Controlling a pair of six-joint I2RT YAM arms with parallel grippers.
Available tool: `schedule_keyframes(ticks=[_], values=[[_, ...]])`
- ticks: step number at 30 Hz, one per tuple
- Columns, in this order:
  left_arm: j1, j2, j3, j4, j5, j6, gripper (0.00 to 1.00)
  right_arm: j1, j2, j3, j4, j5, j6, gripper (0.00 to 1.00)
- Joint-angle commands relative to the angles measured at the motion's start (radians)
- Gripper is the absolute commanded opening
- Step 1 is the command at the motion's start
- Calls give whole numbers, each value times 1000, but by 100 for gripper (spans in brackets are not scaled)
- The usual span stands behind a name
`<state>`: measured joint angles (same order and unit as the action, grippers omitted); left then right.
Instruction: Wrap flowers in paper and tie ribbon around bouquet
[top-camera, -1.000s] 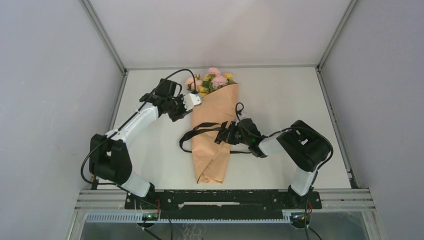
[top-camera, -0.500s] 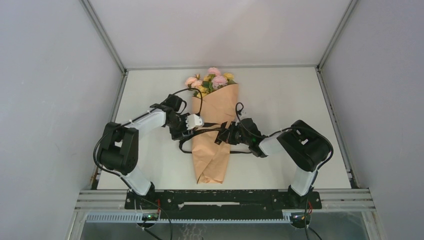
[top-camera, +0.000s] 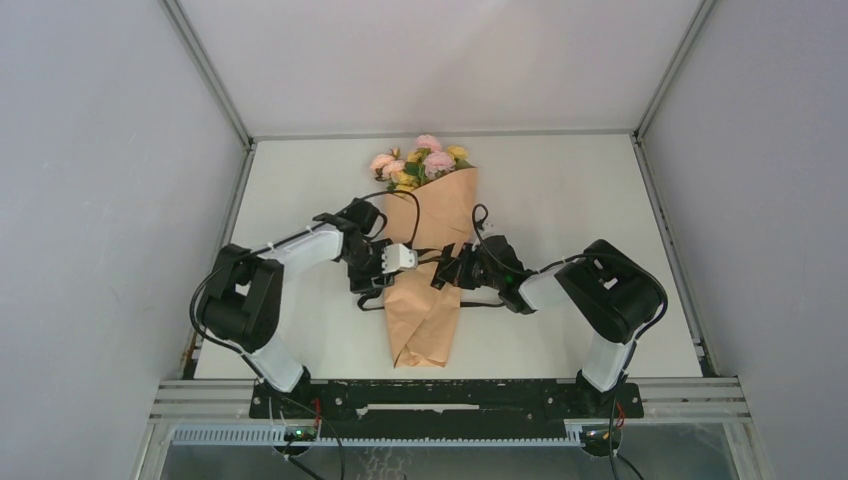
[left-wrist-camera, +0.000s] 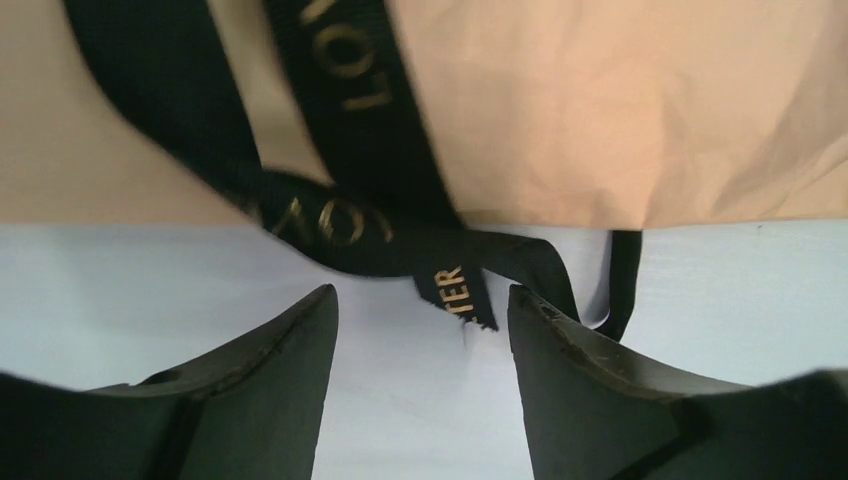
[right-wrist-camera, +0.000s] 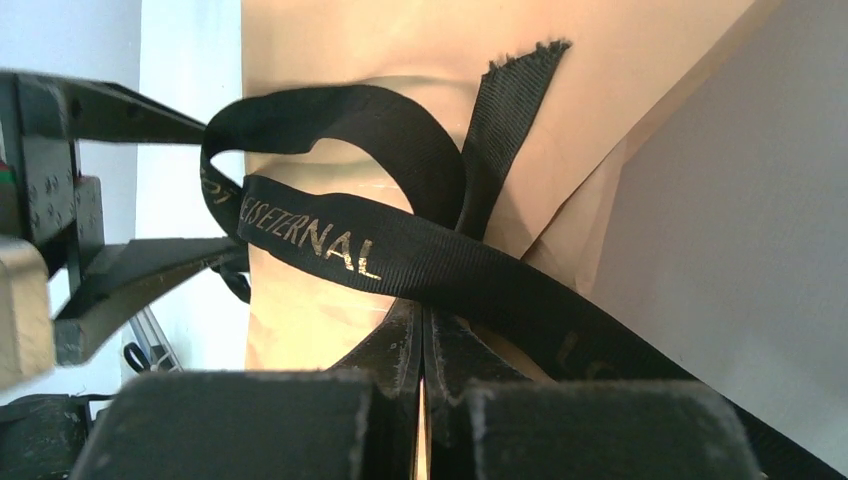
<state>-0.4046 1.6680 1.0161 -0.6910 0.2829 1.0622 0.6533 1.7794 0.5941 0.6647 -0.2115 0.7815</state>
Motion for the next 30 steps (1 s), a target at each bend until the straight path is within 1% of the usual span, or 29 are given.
schedule_keyframes(ticks=[1, 2, 3, 6, 7, 10, 11, 12, 13, 14, 16, 17, 21, 24, 25, 28, 30], values=[[-58, -17, -29, 9, -96, -39, 69, -12, -43, -1, 5, -8, -27, 0], [-65, -16, -30, 10, -108, -44, 70, -13, -46, -1, 2, -8, -29, 0], [-75, -15, -34, 15, -124, -44, 68, -14, -50, -1, -2, -7, -31, 0], [-118, 7, -45, 43, -186, -69, 56, -19, -64, -2, -11, -6, -37, 0], [-129, 19, -45, 45, -201, -78, 49, -21, -70, -2, -13, -6, -39, 0], [-149, 54, -49, 51, -215, -104, 22, -27, -89, -14, -3, -3, -40, 0], [-152, 64, -48, 52, -215, -111, 16, -31, -97, -20, -1, -3, -39, 0], [-152, 70, -45, 52, -212, -117, 14, -35, -104, -22, -1, -3, -39, 0], [-152, 70, -40, 48, -207, -122, 15, -39, -107, -25, -2, -3, -39, 0], [-149, 66, -37, 41, -199, -121, 13, -41, -108, -26, -2, -5, -40, 0], [-143, 48, -29, 29, -200, -126, 2, -45, -109, -25, -1, -11, -41, 0], [-134, 35, -22, 26, -206, -131, 0, -46, -107, -25, 0, -13, -41, 0], [-48, -26, 27, 31, -207, -178, 0, -52, -111, -25, -3, -23, -44, 0], [51, -60, 51, 91, -202, -219, 0, -53, -124, -25, -25, -46, -63, 0], [67, -69, 51, 111, -201, -221, 0, -55, -130, -25, -40, -58, -68, 0], [119, -76, 56, 126, -182, -202, 0, -54, -154, -25, -99, -96, -102, 0], [111, -77, 55, 69, -118, -138, 0, -55, -164, -25, -126, -111, -120, 0]])
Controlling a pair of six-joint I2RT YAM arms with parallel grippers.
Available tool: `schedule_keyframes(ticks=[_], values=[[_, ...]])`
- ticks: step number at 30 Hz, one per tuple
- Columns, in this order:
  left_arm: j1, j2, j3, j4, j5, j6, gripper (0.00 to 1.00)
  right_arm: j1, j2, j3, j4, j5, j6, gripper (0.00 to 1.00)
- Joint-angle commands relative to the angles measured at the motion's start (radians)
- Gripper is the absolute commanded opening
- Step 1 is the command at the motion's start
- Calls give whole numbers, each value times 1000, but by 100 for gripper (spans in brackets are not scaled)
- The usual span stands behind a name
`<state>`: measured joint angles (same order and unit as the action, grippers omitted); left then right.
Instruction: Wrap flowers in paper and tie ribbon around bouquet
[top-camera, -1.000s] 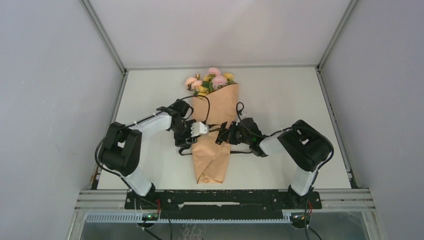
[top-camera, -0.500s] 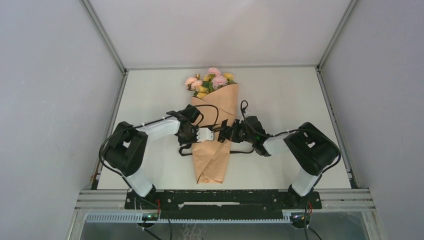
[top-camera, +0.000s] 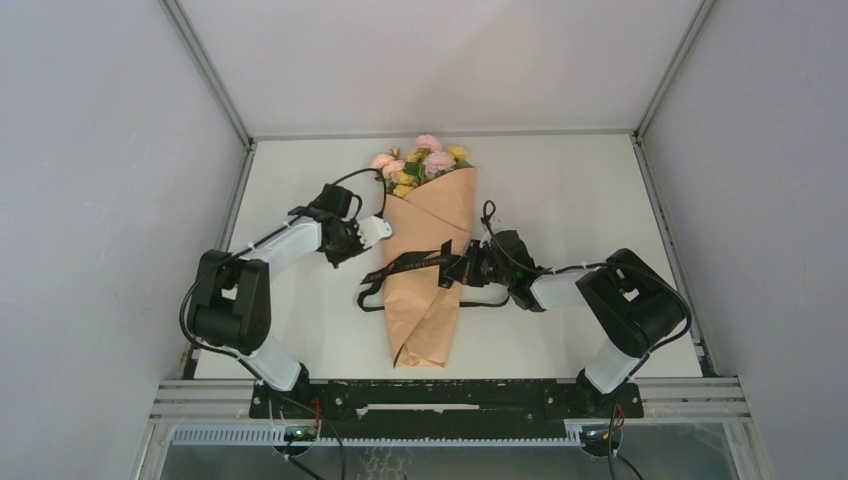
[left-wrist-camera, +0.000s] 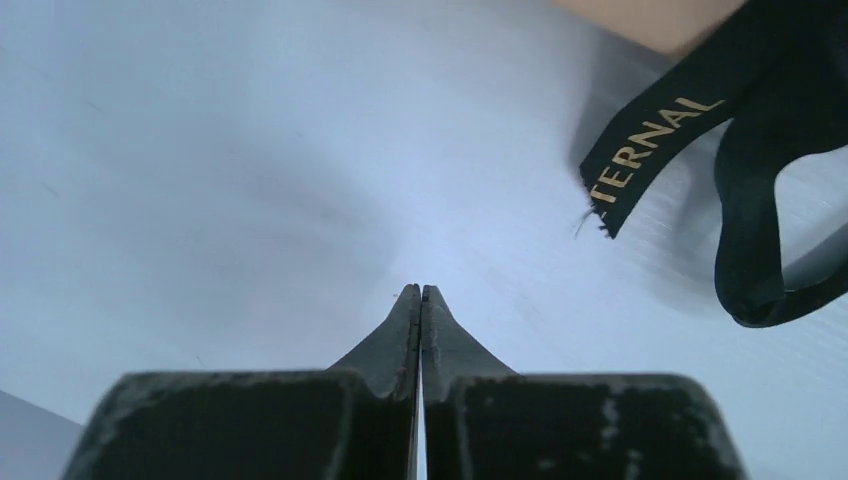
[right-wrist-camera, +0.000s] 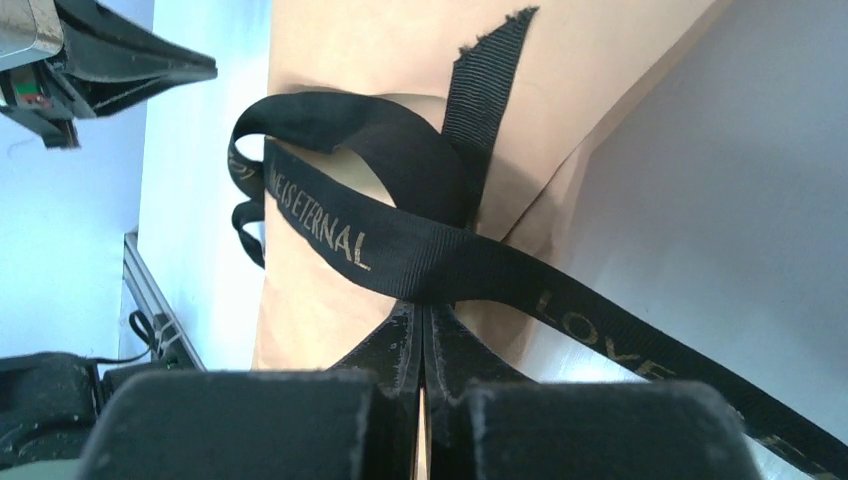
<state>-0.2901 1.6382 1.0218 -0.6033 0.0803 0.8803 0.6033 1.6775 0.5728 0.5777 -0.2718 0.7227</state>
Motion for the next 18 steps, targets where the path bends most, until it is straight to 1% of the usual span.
schedule_keyframes(ticks=[1, 3, 4, 7, 11, 13, 14, 15, 18], values=[[-19, -53, 37, -36, 117, 67, 4, -6, -66, -4, -46, -55, -67, 0], [-80, -71, -14, 4, 131, 114, 25, -7, -68, -4, -52, -61, -72, 0], [-117, -74, -43, 41, 108, 133, 30, -9, -69, -4, -53, -64, -75, 0], [-220, -48, -81, 101, 20, 168, 36, -10, -72, -4, -46, -71, -68, 0], [-310, -2, -94, 105, -58, 174, 46, -13, -82, -4, -45, -75, -69, 0], [-324, 8, -112, 144, -77, 176, 65, -12, -83, -4, -43, -76, -71, 0], [-327, 12, -112, 155, -77, 174, 78, -12, -82, -4, -38, -77, -71, 0], [-329, 16, -104, 157, -77, 170, 83, -13, -82, -4, -35, -81, -71, 0], [-338, 31, -71, 98, -35, 171, 82, -13, -81, -4, -33, -87, -72, 0]])
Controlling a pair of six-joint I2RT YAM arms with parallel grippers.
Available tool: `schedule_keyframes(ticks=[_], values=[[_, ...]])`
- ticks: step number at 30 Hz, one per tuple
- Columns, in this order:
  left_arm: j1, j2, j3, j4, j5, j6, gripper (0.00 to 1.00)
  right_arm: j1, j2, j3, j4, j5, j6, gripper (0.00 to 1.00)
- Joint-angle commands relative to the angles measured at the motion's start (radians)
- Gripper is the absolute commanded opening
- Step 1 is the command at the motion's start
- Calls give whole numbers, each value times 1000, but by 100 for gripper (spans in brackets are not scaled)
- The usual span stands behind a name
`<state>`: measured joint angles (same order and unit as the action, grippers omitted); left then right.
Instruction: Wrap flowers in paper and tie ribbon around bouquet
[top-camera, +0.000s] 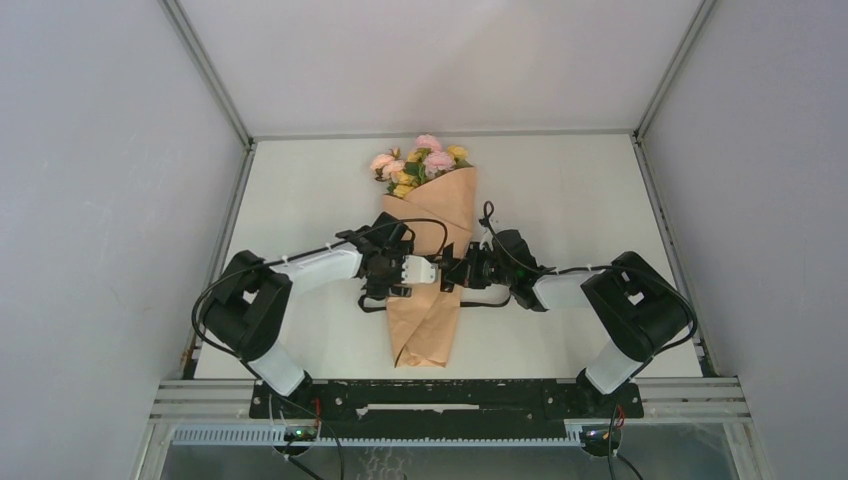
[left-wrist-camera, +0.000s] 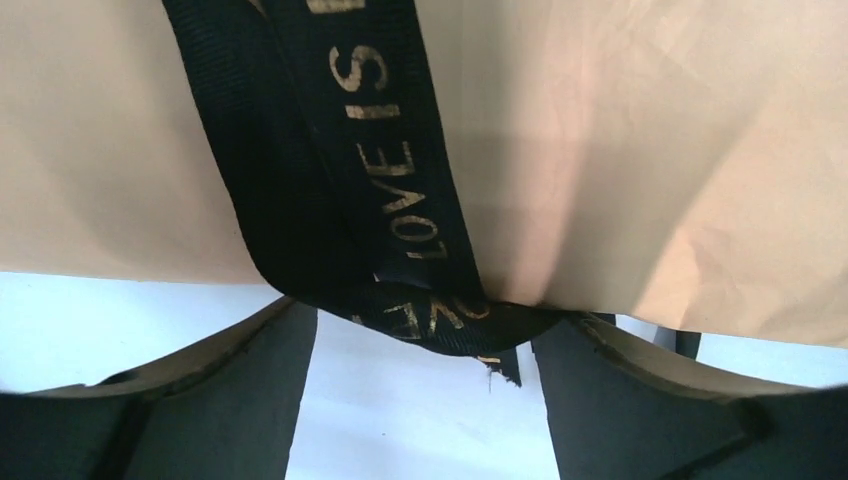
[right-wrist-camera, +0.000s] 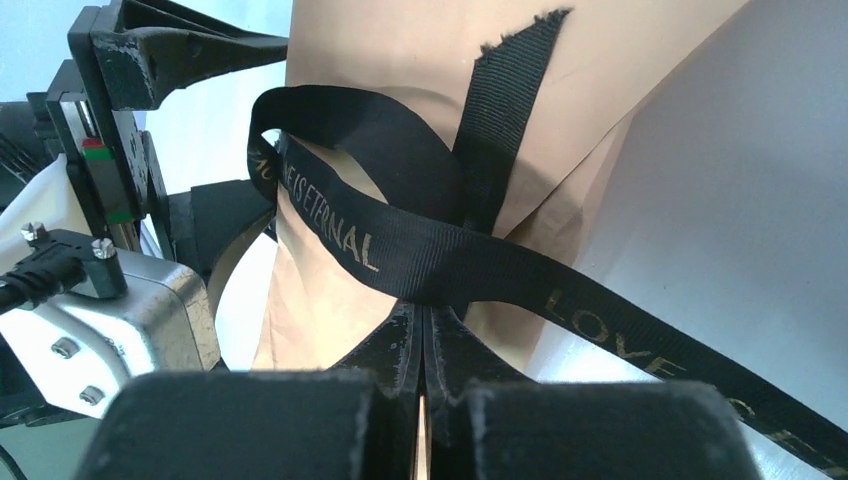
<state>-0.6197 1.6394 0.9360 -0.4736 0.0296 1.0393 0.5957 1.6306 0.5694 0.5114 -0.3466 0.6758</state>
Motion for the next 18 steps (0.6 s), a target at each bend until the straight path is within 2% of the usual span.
schedule_keyframes(ticks=[1, 3, 6, 8, 14, 18], values=[[-10, 36, 20, -46, 26, 19, 79, -6, -36, 0, 29, -11, -28, 0], [-15, 57, 30, -51, 20, 31, 68, -8, -39, 0, 23, -9, -33, 0], [-12, 97, 70, -92, 3, 16, 35, -9, -45, -1, 12, -8, -42, 0], [-5, 97, 83, -111, -1, 11, 22, -12, -50, -5, 14, -13, -42, 0], [51, 31, 93, -142, 15, -7, 8, -29, -61, -17, 14, -28, -49, 0], [91, 28, 122, -167, 24, -30, 8, -35, -57, -17, 9, -42, -51, 0]])
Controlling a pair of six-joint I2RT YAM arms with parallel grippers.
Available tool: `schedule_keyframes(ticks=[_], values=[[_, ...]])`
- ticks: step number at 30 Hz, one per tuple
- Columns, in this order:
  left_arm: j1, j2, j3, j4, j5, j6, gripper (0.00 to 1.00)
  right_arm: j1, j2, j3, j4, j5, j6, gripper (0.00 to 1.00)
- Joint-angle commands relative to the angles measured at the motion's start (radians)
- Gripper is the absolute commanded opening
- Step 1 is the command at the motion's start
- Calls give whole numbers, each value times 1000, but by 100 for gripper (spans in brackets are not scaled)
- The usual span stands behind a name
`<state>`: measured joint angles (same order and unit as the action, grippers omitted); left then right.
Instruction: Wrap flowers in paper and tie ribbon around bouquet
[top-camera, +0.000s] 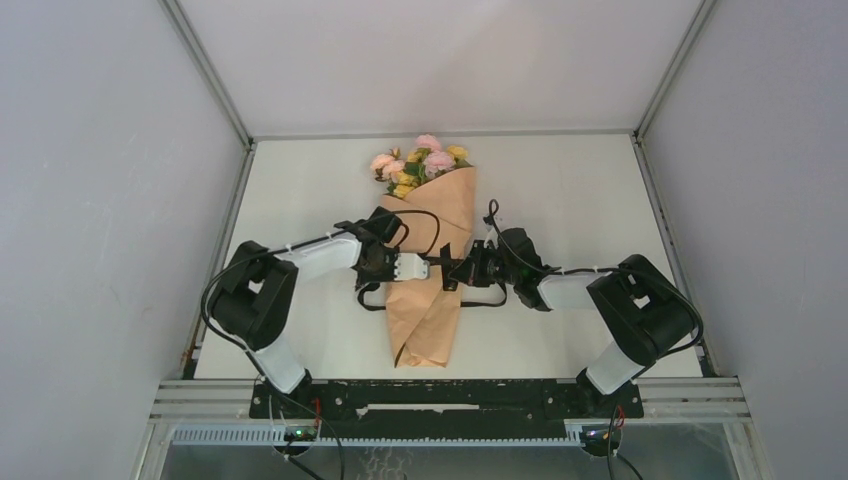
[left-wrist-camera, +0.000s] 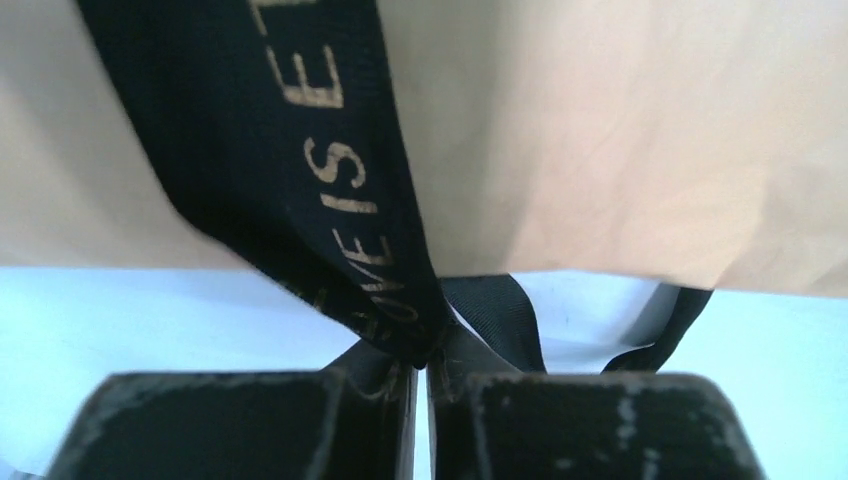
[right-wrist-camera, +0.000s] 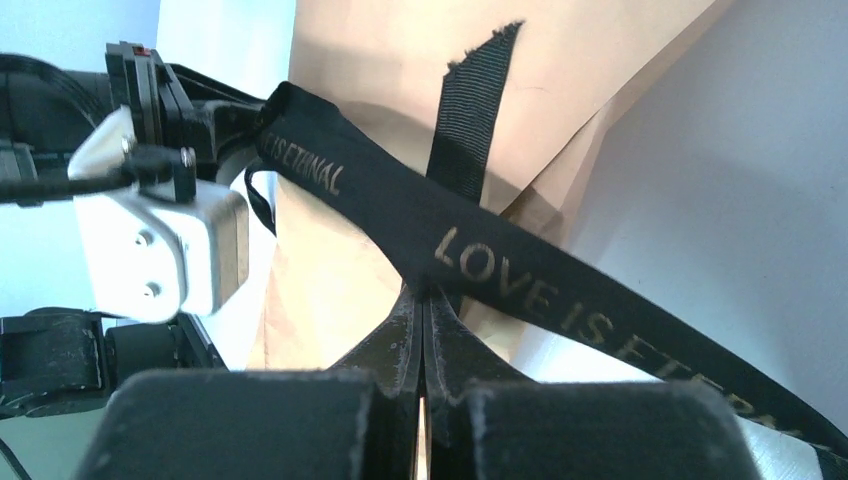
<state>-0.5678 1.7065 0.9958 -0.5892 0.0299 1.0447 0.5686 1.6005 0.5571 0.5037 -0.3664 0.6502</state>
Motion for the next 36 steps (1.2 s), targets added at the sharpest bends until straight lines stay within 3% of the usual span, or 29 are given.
schedule_keyframes(ticks=[1, 5, 7, 12, 23, 30, 36], values=[[49, -40, 70, -61, 32, -39, 12, -9, -25, -5, 15, -27, -27, 0], [89, -48, 81, -74, 71, -36, 26, -12, -16, -6, 10, -39, -29, 0], [105, -39, 84, -68, 68, -31, 23, -13, -11, -6, 11, -44, -30, 0], [129, -3, 99, -68, 37, -24, 1, -12, -6, -5, 21, -51, -27, 0], [234, -30, 147, -56, 48, -69, 0, -25, -49, -5, -50, -105, -66, 0], [278, -62, 156, 5, 55, -110, 0, -24, -155, 22, -284, -283, -172, 0], [327, -44, 147, 98, -18, -157, 0, -86, -458, 29, -664, -348, -272, 0]])
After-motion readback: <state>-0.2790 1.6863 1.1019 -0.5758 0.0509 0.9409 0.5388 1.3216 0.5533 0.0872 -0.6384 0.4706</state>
